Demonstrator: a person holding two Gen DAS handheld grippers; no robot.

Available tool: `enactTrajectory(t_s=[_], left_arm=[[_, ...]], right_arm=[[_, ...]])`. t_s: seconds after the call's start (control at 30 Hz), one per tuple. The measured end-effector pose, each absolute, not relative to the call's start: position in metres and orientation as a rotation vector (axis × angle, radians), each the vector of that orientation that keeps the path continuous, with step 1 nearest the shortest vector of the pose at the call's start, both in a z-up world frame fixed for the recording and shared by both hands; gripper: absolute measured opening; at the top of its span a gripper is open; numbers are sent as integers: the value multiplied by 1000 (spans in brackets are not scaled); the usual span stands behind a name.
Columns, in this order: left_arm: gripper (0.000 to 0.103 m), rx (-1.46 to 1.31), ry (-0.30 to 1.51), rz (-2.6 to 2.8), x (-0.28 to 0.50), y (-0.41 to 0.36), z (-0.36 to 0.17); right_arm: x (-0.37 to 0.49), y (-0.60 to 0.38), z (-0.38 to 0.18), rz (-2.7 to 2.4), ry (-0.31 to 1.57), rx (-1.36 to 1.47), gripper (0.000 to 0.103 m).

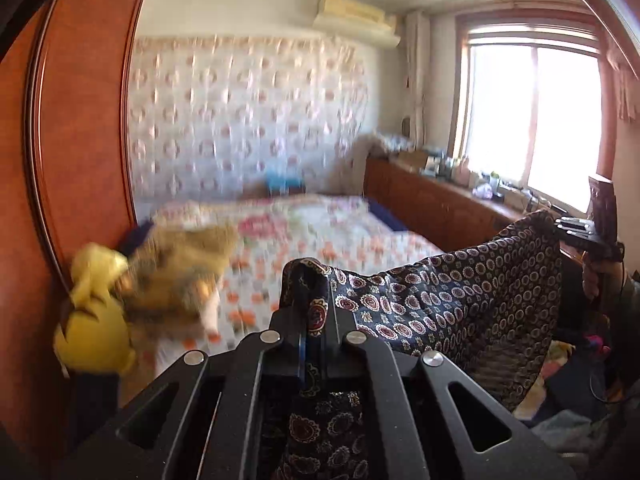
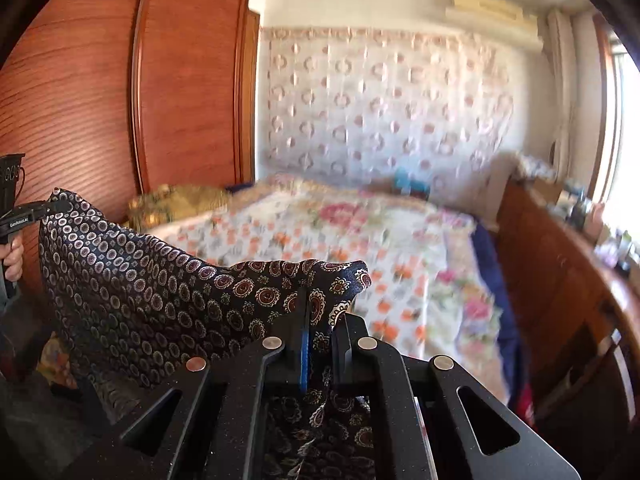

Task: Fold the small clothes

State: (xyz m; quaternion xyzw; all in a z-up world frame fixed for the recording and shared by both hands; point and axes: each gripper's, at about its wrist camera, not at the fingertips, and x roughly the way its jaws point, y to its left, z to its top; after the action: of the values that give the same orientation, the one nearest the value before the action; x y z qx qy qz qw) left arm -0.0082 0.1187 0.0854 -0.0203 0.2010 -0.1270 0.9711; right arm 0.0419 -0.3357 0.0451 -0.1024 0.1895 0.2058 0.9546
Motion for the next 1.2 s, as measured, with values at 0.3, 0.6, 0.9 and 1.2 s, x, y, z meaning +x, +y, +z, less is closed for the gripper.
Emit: enactTrajectory(t_s=[0.3,0.6,0.9,1.2], left_arm=[[5,29,270,-207,46,111,165],[5,79,445,-132,216,94,78],[23,138,621,-135,281,79,-11],[75,43,643,-205,245,94,-2]], right_arm=[[42,-336,136,351,195,-286,7],[206,-308,74,251,395,-262,7],[307,-269,-44,164,642,-294,8],[326,-290,-20,99,713,-220,53]])
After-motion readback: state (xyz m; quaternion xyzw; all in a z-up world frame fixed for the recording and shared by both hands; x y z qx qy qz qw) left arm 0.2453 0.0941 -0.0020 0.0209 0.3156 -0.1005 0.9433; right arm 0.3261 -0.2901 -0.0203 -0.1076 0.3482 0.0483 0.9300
